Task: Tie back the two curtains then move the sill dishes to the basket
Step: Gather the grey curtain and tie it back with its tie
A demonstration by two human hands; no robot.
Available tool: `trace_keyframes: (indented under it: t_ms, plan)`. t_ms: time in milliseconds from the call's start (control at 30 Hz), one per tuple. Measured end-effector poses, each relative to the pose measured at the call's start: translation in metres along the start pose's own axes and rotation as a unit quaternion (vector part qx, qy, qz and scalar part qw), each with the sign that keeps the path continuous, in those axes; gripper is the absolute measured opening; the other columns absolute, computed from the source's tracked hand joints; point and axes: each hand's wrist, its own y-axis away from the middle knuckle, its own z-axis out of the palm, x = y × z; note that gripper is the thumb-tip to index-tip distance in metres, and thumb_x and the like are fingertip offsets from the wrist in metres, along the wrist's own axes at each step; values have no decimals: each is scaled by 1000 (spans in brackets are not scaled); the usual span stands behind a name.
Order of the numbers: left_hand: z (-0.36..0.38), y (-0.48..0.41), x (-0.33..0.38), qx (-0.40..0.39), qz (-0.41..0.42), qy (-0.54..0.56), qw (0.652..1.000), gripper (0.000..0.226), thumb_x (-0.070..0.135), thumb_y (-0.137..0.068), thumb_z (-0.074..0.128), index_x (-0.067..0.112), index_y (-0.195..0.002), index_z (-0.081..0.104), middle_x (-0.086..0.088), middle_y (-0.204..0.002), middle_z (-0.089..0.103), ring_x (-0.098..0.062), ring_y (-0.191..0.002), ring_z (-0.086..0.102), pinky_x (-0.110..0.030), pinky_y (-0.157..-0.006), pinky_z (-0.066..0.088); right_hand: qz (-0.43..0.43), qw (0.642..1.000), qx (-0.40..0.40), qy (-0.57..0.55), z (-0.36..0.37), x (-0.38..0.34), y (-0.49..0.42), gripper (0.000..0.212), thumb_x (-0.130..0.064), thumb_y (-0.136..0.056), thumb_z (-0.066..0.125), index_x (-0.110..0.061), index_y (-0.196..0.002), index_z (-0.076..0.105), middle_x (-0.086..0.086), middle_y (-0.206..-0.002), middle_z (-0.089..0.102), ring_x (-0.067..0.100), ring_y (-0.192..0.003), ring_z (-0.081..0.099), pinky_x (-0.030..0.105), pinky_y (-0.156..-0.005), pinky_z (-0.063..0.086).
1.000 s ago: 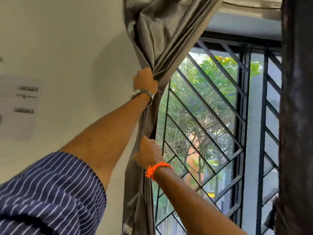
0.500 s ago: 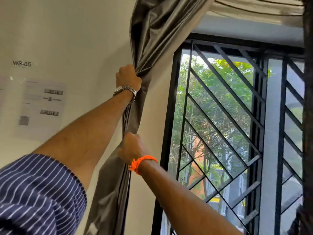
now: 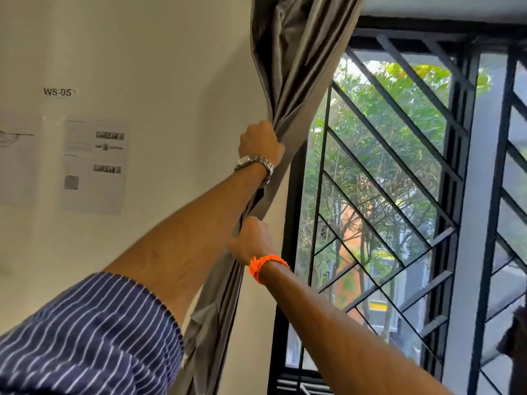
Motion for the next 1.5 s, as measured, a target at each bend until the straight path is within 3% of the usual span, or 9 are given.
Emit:
trace_keyframes:
  t_ms: [167,367,633,733,933,1067,1300,1400,1500]
  plan:
    - [44,53,2,-42,-22,19,999,18,11,-79,57,5,-95,59,-17,-101,65,-40,-93,63,-35,-65,45,44,999,14,14,-24,43,10,9,-11,-77,56,-6,-84,58,7,-81,57,26,-72,56,30,-61,47]
    - [97,117,17,-108,-46,24,993,20,17,-86,55,1,-97,60,-21,-102,65,-43,-95,61,-37,-70,44,82,996,36,29,-48,106,30,20,-16,-81,56,-5,-93,67,18,-96,69,37,-85,64,33,-70,52]
    - [145,177,48,-188,-36,27,981,51,40,-101,38,-4,-95,63,-25,-100,66,-42,-95,60,-39,-76,44,167,985,2,32,-98,190,49,22,-16,-84,62,5,-88,68,26,-91,68,38,-87,66,33,-61,43]
    - [158,188,53,-194,-34,39,980,52,38,-100,39,-7,-88,63,-26,-92,66,-43,-87,62,-39,-70,44,171,984,-12,42,-109,203,54,8,-8,-82,59,-1,-80,60,26,-89,66,33,-78,61,27,-61,38]
    - [161,190,65,-209,-43,24,977,50,38,-101,38,-5,-98,63,-25,-101,65,-42,-95,60,-39,-75,43,150,986,-20,70,-115,214,59,15,-12,-87,56,-1,-78,60,28,-94,67,41,-89,64,30,-61,38]
    - [169,209,54,-241,-61,31,968,54,45,-100,34,3,-77,59,-19,-82,64,-37,-77,60,-35,-65,42,135,986,-33,91,-108,224,74,21,-15,-87,56,3,-87,67,26,-89,67,39,-88,63,36,-67,46]
    - [184,252,21,-329,-112,91,933,71,73,-90,30,15,-50,44,-5,-53,51,-24,-51,49,-30,-54,39,164,985,-42,44,-98,243,87,8,-8,-78,61,-4,-72,63,14,-69,59,27,-62,54,23,-50,36]
    - [186,270,5,-389,-103,128,906,65,72,-90,30,21,-66,62,-7,-67,66,-23,-64,63,-32,-65,50,170,984,-42,18,-92,252,88,18,-8,-81,58,-11,-63,54,7,-60,53,26,-60,52,21,-47,33]
    - [192,286,-21,-410,-92,131,898,59,62,-94,40,13,-89,72,-2,-72,66,-17,-68,61,-27,-65,44,168,984,-50,1,-87,260,92,11,-8,-85,56,-3,-77,62,11,-68,58,27,-68,56,22,-49,38]
